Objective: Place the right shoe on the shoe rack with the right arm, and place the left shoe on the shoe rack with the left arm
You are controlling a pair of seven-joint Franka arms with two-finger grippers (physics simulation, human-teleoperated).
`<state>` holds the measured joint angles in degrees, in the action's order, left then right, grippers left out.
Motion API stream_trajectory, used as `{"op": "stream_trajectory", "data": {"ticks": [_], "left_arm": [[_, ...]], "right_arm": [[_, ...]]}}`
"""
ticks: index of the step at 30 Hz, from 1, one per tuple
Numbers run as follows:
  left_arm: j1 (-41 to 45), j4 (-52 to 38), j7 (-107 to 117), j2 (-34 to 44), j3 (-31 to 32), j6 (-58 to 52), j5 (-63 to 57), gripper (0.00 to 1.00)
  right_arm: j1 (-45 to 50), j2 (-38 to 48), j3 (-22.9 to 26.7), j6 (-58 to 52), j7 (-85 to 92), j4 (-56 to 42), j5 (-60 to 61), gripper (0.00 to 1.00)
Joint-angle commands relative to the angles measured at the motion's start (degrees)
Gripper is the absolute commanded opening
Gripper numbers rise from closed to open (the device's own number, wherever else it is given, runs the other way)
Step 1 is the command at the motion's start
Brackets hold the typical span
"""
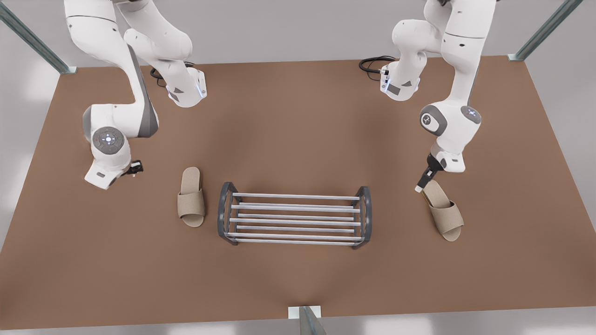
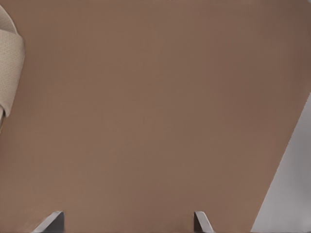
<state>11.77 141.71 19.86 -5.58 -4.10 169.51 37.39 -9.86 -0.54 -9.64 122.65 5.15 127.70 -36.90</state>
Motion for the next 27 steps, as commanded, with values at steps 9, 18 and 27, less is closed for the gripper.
{"op": "stream_trajectory", "data": {"ticks": [9,18,27], "left_arm": [[-1.05,-2.14,-84.54,-3.3,-7.42,-18.95,81.08,1.0],[-1.14,-0.91,-145.27,-6.11,-12.69,-16.41,82.32,1.0],[-1.05,-1.44,-161.45,-6.46,-13.48,-17.81,106.05,1.0]], "right_arm": [[4.41,-5.52,-7.06,19.03,-76.51,17.41,-100.91,1.0],[5.38,-7.98,-7.06,17.8,-87.5,20.4,-109.35,1.0],[7.23,-12.37,-7.06,14.46,-87.5,19.08,-113.05,1.0]]}}
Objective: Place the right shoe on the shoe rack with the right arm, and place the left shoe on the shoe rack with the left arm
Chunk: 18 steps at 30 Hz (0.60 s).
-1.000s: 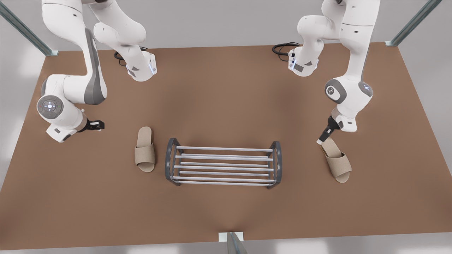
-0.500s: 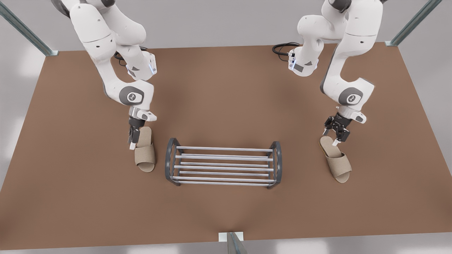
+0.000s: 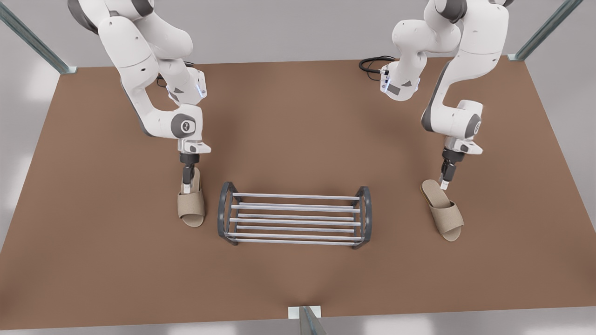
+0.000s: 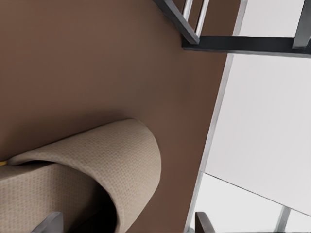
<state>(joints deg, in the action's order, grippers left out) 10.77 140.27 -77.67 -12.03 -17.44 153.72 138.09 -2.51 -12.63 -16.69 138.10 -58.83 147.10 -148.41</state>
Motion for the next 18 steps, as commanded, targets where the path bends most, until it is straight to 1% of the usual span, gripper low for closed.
{"op": "stream_trajectory", "data": {"ticks": [1,3,4,7,8,9,10,11,12,14,18], "left_arm": [[-0.05,0.18,-63.92,-0.27,-0.31,-3.17,7.46,1.0],[-0.05,0.18,-63.92,-0.18,-0.4,-3.17,7.64,1.0],[-0.05,0.18,-63.92,-0.27,-0.49,-3.43,7.64,1.0],[-0.14,0.18,-63.83,-0.97,-1.02,-5.36,8.42,1.0],[-0.14,0.18,-60.51,-1.68,-1.02,-7.12,11.77,1.0],[-0.14,0.18,-46.71,-1.5,-1.02,-8.0,11.68,1.0],[-0.14,0.27,-38.89,-1.5,-1.02,-9.14,11.68,1.0],[-0.14,0.27,-25.88,-1.68,-1.02,-11.95,11.68,1.0],[-0.22,0.18,-19.9,-1.76,-1.02,-12.92,11.77,1.0],[-0.66,0.09,-15.23,-3.7,-1.02,-16.61,12.29,1.0],[-0.84,-2.02,-8.11,-6.95,-1.02,-18.81,12.47,1.0]], "right_arm": [[-0.13,-1.26,0.08,-3.45,-23.52,-0.23,-1.53,1.0],[-0.48,-1.69,0.08,-3.54,-23.52,-0.85,-3.02,1.0],[-0.57,-2.83,0.43,-5.28,-23.43,-1.11,-4.78,1.0],[-0.22,-4.95,0.43,-10.74,-23.08,-0.94,-4.79,1.0],[0.22,-6.35,0.43,-13.64,-22.99,-0.85,-4.87,1.0],[0.31,-6.62,0.43,-14.35,-22.99,-0.85,-4.79,1.0],[0.31,-6.44,0.43,-14.35,-22.9,-0.85,-4.87,1.0],[0.31,-6.35,0.52,-14.52,-22.99,-0.85,-4.87,1.0],[0.22,-6.62,0.52,-15.58,-22.9,-0.85,-4.87,1.0],[0.22,-6.09,0.61,-15.23,-22.82,-1.02,-4.87,1.0],[0.22,-5.65,0.61,-14.96,-22.73,-0.85,-4.87,1.0]]}}
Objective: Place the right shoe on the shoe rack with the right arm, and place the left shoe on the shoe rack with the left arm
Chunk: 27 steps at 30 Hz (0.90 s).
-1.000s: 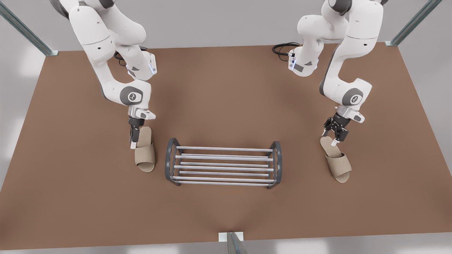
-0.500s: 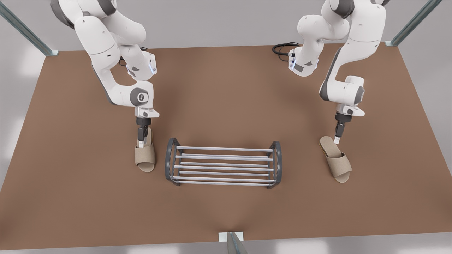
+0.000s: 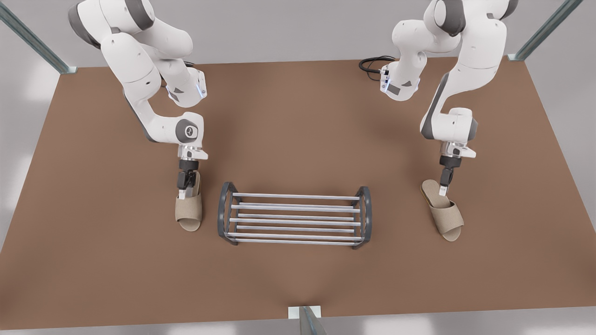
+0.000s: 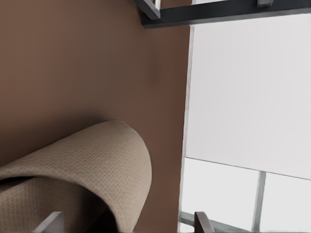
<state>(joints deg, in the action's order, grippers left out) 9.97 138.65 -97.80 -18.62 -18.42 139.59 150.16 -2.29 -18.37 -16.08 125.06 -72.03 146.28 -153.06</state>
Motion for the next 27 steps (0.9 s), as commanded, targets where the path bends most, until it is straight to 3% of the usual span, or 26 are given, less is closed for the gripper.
{"op": "stream_trajectory", "data": {"ticks": [1,13,14,24,27], "left_arm": [[-0.03,-1.1,12.19,-1.15,0.05,-4.67,0.4,1.0],[-0.12,-10.07,19.93,-7.65,0.4,-4.15,0.4,1.0],[-0.12,-10.42,20.02,-8.09,0.4,-4.06,0.4,1.0],[-0.12,-13.85,20.1,-10.29,0.57,-2.65,0.31,1.0],[-0.12,-13.85,20.1,-10.38,0.57,-2.65,0.22,0.89]], "right_arm": [[0.01,0.18,0.0,-1.92,-9.53,0.15,-0.23,1.0],[0.01,-0.08,1.05,-2.27,-7.6,-0.03,-0.23,1.0],[0.01,-0.08,1.05,-2.27,-7.6,-0.03,-0.23,0.93],[0.01,-2.11,2.19,-2.36,-7.86,-1.25,-3.21,0.84],[0.01,-2.72,2.99,-2.36,-7.95,-1.61,-4.88,0.78]]}}
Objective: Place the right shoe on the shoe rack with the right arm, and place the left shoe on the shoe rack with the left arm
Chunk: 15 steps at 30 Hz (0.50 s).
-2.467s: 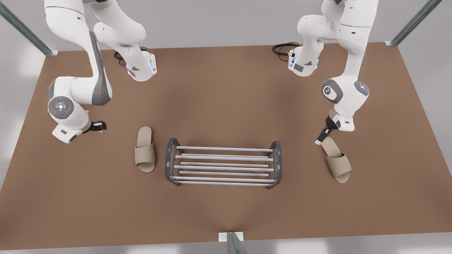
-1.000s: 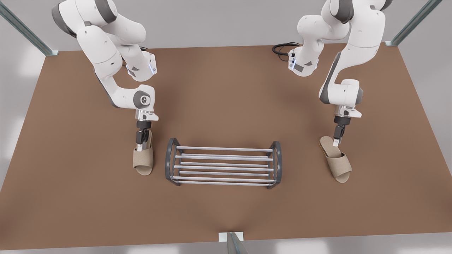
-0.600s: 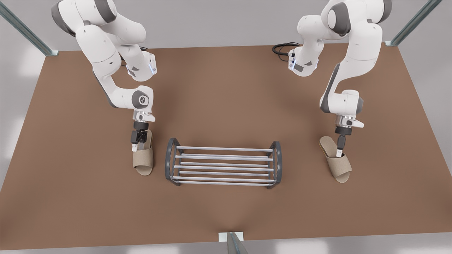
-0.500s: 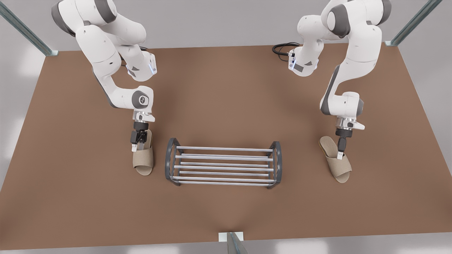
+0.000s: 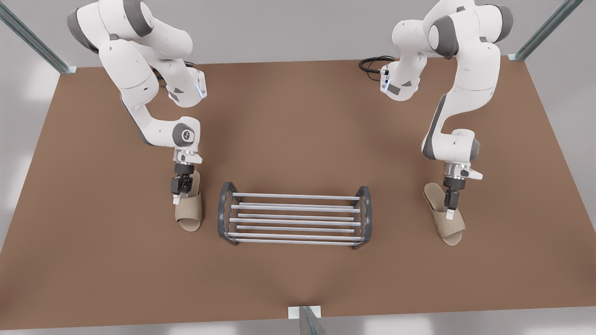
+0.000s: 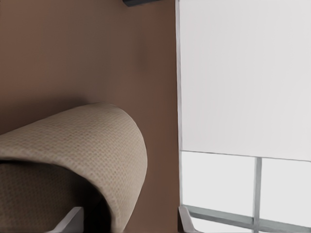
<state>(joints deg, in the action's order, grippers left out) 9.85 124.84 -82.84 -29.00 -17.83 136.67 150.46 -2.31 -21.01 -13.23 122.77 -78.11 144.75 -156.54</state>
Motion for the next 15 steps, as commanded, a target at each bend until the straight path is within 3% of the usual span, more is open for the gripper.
{"op": "stream_trajectory", "data": {"ticks": [1,2,8,10,15], "left_arm": [[0.0,-0.03,5.15,0.0,-0.01,0.26,-0.08,0.78],[0.0,-0.03,5.15,-0.18,-0.01,0.26,-0.08,0.67],[0.0,-0.56,5.06,-1.41,-0.01,0.0,-0.08,0.67],[0.0,-1.0,5.06,-1.67,-0.01,0.0,-0.08,0.67],[0.0,-1.7,5.06,-2.81,-0.01,-0.18,-0.08,0.67]], "right_arm": [[0.02,0.0,0.14,-0.07,-1.78,-0.09,-1.4,0.72],[0.02,0.0,0.14,-0.07,-1.78,-0.09,-1.49,0.72],[0.02,-0.35,0.14,0.1,-1.6,-0.7,-2.45,0.54],[0.02,-0.61,0.22,0.01,-1.6,-0.79,-2.45,0.54],[0.02,-0.61,0.22,0.01,-1.6,-0.79,-2.45,0.42]]}}
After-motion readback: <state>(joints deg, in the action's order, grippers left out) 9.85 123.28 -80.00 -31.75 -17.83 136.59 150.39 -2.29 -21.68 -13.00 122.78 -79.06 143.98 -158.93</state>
